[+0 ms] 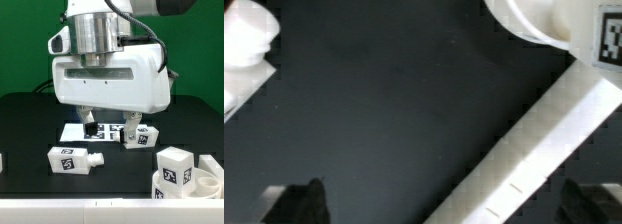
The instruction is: Assemble stool
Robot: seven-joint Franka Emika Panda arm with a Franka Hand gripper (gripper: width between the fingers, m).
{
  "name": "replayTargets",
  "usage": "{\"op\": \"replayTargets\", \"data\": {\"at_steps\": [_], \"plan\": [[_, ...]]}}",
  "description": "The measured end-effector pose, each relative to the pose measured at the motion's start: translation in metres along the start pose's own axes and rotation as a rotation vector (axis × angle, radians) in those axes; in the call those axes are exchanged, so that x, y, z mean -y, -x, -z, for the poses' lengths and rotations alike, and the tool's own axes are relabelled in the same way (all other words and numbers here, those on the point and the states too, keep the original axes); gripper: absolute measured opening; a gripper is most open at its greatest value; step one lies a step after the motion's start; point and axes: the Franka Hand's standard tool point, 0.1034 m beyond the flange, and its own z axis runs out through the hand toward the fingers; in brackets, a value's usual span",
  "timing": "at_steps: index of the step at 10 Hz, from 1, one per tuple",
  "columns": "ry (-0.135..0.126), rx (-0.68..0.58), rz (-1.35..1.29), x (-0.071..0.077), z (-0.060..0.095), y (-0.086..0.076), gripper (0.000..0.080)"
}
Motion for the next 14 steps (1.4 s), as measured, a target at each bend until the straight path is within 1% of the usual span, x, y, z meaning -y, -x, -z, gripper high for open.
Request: {"op": "replayTargets", "data": {"at_steps": [1, 2, 3, 4, 5, 6, 7, 8, 9, 10, 11, 12, 13, 14], "plan": [[0.001, 0.001, -0.003, -0.001, 0.0, 0.0, 0.0649], [0.004, 0.015, -0.105, -0.013, -0.004, 0.001, 0.0649], [0.023, 0.02, -0.169, -0.03, -0.01, 0.003, 0.0649], [0.029, 0.001, -0.181, -0.043, -0.015, 0.002, 0.0649], [0.015, -0.054, -0.216, -0.046, -0.02, 0.005, 0.0649], [0.014, -0.048, -0.268, -0.044, -0.022, 0.011, 0.0649], [0.008, -0.046, -0.312, -0.044, -0.022, 0.01, 0.0649], [-0.004, -0.038, -0.421, -0.047, -0.023, 0.01, 0.0649], [-0.017, -0.023, -0.541, -0.062, -0.025, 0.01, 0.0649], [-0.013, -0.006, -0.614, -0.085, -0.026, 0.015, 0.0649], [-0.006, 0.01, -0.651, -0.104, -0.026, 0.017, 0.0649], [-0.012, -0.001, -0.671, -0.117, -0.026, 0.011, 0.0649], [-0.004, -0.007, -0.692, -0.129, -0.037, 0.016, 0.0649], [0.011, -0.007, -0.689, -0.13, -0.048, 0.021, 0.0649]]}}
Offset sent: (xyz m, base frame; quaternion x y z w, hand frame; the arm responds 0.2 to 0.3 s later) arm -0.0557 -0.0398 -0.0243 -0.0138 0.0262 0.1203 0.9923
